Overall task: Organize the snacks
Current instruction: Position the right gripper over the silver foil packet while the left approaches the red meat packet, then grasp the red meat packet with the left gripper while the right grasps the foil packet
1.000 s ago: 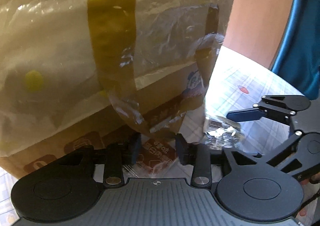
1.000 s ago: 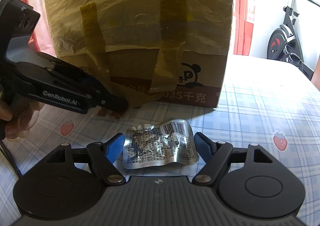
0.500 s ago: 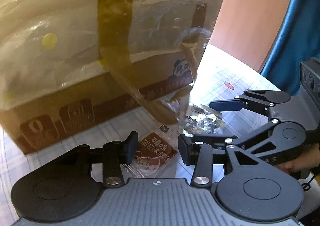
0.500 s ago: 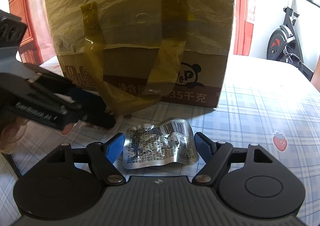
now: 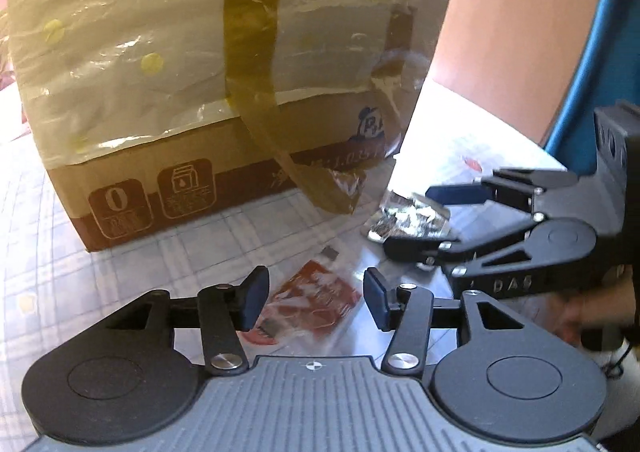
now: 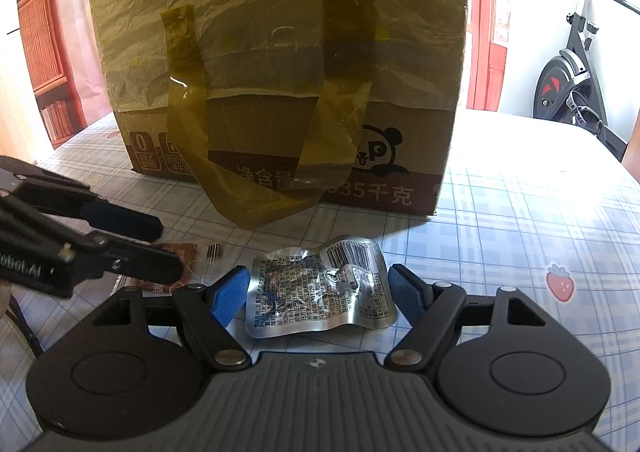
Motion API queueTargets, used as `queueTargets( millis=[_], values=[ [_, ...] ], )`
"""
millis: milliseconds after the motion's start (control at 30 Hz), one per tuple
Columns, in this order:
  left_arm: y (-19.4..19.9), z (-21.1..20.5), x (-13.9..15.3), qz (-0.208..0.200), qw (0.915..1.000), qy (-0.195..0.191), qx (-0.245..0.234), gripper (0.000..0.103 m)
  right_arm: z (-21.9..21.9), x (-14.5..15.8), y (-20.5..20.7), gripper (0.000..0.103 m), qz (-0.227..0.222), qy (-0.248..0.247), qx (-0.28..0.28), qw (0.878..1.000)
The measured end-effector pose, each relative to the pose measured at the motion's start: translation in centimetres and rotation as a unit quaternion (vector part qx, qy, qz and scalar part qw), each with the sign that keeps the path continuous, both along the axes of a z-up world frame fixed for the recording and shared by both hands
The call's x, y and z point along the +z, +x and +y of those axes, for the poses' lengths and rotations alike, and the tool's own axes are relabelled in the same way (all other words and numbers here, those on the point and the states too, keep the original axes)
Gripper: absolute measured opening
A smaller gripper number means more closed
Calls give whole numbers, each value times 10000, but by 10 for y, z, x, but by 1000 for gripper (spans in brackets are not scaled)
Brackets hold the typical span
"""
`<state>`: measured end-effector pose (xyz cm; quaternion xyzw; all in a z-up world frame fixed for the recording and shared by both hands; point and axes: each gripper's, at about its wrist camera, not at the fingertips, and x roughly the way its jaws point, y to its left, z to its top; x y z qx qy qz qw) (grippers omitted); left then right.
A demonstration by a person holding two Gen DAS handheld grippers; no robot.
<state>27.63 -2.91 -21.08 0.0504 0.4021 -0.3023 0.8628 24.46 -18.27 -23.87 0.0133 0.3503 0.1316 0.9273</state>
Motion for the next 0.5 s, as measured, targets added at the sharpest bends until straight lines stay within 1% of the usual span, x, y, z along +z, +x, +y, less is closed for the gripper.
queueTargets(
  millis=[100,200,267,333,433,500],
  values=[
    [4,1,0,-38,9995,61,-306,59,0,0,0,78,1,2,-1,10000],
    [7,-3,-6,-100,9972,346,-661,59,0,0,0,78,1,-1,1,10000],
    [7,-5,-8,-198,9954,444,-820,60,0,0,0,78,2,0,0,10000],
    [9,-6,-10,-243,9949,450,-872,60,0,1,0,78,1,-2,1,10000],
    [8,-6,-12,-304,9950,406,-859,60,0,1,0,78,2,-3,1,10000],
    [5,-7,-13,-367,9949,444,-828,59,0,1,0,78,2,0,1,10000]
  ],
)
